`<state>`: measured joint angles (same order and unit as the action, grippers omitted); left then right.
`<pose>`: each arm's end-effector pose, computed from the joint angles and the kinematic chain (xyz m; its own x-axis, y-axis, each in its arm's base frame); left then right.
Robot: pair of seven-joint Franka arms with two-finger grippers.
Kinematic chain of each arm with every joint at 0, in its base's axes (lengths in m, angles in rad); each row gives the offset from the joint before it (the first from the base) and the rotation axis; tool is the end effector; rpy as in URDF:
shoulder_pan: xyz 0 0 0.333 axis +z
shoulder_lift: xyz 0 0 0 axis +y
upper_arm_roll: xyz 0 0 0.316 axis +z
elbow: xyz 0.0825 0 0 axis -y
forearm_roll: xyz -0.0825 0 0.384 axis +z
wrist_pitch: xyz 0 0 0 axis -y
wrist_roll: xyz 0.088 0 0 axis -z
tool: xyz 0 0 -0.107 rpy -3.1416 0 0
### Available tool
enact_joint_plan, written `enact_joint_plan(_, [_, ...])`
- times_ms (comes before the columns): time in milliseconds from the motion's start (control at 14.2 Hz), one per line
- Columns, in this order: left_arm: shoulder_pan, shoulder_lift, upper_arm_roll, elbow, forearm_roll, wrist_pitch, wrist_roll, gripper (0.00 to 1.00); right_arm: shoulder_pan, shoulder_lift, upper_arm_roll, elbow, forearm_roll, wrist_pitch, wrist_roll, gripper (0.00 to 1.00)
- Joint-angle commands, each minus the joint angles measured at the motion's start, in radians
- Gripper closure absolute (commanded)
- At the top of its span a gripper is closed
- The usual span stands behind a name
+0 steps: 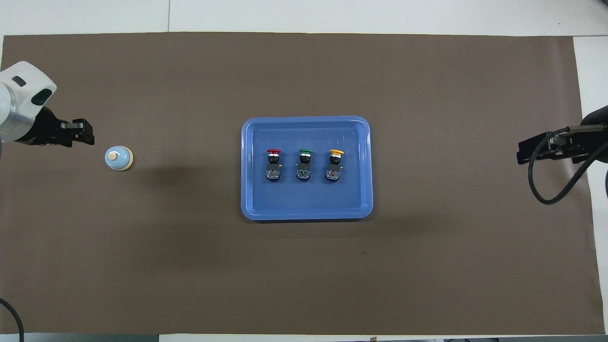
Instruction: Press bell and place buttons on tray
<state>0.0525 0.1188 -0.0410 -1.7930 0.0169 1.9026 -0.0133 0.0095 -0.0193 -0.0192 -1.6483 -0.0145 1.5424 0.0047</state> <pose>0.5958 0.0090 0.4786 0.9998 0.0195 -0.0090 0.0194 -0.9997 -0.0112 0.5429 -0.0069 0.5964 0.9961 -0.0147 -0.0864 -0.0135 -0.9998 0.0145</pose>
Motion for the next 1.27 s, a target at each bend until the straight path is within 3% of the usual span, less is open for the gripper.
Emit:
enact_joint_plan(0, [-0.013, -0.076, 0.007, -0.016, 0.0, -0.091, 0.012, 0.0, -0.014, -0.01, 0.013, -0.004, -0.008, -0.011, -0.029, 0.0])
enact_joint_plan(564, [-0.017, -0.103, 0.007, 0.102, -0.003, -0.316, 0.012, 0.0, -0.014, -0.01, 0.013, -0.004, -0.008, -0.011, -0.029, 0.0])
enact_joint_plan(916, [-0.008, -0.134, -0.002, 0.072, -0.003, -0.296, 0.012, 0.0, -0.014, -0.01, 0.013, -0.004, -0.008, -0.011, -0.029, 0.0])
enact_joint_plan(1198, [0.01, -0.136, -0.043, 0.112, -0.006, -0.313, 0.012, 0.0, -0.014, -0.01, 0.013, -0.004, -0.008, -0.011, -0.029, 0.0])
